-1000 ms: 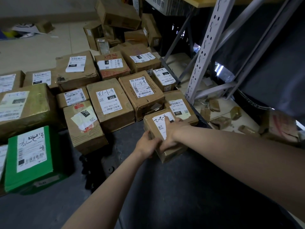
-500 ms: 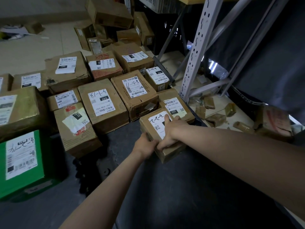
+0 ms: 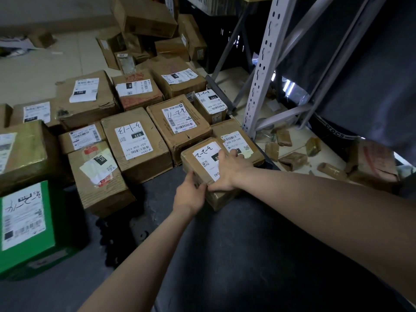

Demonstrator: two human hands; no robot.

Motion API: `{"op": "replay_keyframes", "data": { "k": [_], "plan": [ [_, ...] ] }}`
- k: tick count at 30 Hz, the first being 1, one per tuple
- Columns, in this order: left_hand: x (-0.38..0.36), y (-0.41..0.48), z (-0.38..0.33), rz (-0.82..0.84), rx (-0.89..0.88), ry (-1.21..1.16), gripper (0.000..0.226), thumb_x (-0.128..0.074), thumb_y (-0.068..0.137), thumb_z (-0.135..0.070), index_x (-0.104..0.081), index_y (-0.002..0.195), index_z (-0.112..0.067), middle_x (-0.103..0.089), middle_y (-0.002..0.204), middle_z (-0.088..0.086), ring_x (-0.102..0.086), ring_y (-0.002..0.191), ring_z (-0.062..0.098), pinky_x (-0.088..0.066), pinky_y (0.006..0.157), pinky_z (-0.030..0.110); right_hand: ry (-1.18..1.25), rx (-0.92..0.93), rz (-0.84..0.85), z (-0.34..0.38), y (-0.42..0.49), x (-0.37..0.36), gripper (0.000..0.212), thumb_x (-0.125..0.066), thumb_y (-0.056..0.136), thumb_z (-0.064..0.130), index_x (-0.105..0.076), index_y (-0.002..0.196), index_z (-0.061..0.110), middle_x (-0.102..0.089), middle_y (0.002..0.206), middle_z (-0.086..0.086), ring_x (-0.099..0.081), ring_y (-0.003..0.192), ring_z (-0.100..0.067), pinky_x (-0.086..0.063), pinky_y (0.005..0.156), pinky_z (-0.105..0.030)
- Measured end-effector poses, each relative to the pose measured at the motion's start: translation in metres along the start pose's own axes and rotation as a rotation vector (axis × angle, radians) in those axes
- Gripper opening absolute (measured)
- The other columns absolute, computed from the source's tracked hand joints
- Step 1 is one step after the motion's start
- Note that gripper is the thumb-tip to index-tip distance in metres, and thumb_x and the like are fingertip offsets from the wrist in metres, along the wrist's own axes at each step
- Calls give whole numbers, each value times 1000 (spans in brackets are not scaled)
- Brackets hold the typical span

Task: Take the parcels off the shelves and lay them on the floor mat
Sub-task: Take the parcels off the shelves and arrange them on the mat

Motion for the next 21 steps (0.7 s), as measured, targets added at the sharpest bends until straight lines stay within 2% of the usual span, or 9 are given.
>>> {"op": "replay_keyframes", "data": {
  "k": [4,9,12,15,21],
  "plan": [
    [3,-5,-1,-77,-51,11,62,-59,96,-27,-34,152,-23,-62,131,13,-58,120,32,-47,98,37,4,-3,19,1,-1,1,115,-75,63,72,-18,145,16,-35,138,-19,-47,123,-37,-49,94,-44],
    [7,-7,-3,-141,-142,86,59,-59,95,-31,-38,150,-26,-53,142,10,-57,121,31,-48,99,45,2,-18,26,1,-5,-1,121,-78,61,69,-13,147,16,-36,137,-20,-45,123,-37,-49,93,-45],
    [6,-5,-4,-99,-174,138,58,-58,96,-34,-38,150,-26,-51,143,10,-57,118,30,-48,97,41,23,-44,28,1,-5,0,120,-77,63,67,-11,149,15,-35,138,-21,-43,124,-38,-47,93,-44],
    [3,-4,-4,-30,-169,160,60,-56,97,-34,-34,152,-29,-51,144,9,-52,126,32,-45,100,39,32,-62,23,2,-6,-1,116,-76,67,65,-11,149,14,-35,138,-21,-44,123,-37,-46,89,-42],
    [6,2,-5,42,-145,232,62,-51,99,-36,-23,154,-36,-50,147,6,-50,130,31,-44,104,44,25,-65,6,3,-7,-1,115,-75,66,68,-14,148,14,-36,137,-21,-45,122,-37,-47,86,-42]
  ]
}}
Point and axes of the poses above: each hand's wrist, its own y-axis towards the middle knuckle, its own x-axis out of the back of the hand, z = x × y, the point moved 2 cm from there along y, towards the middle knuckle
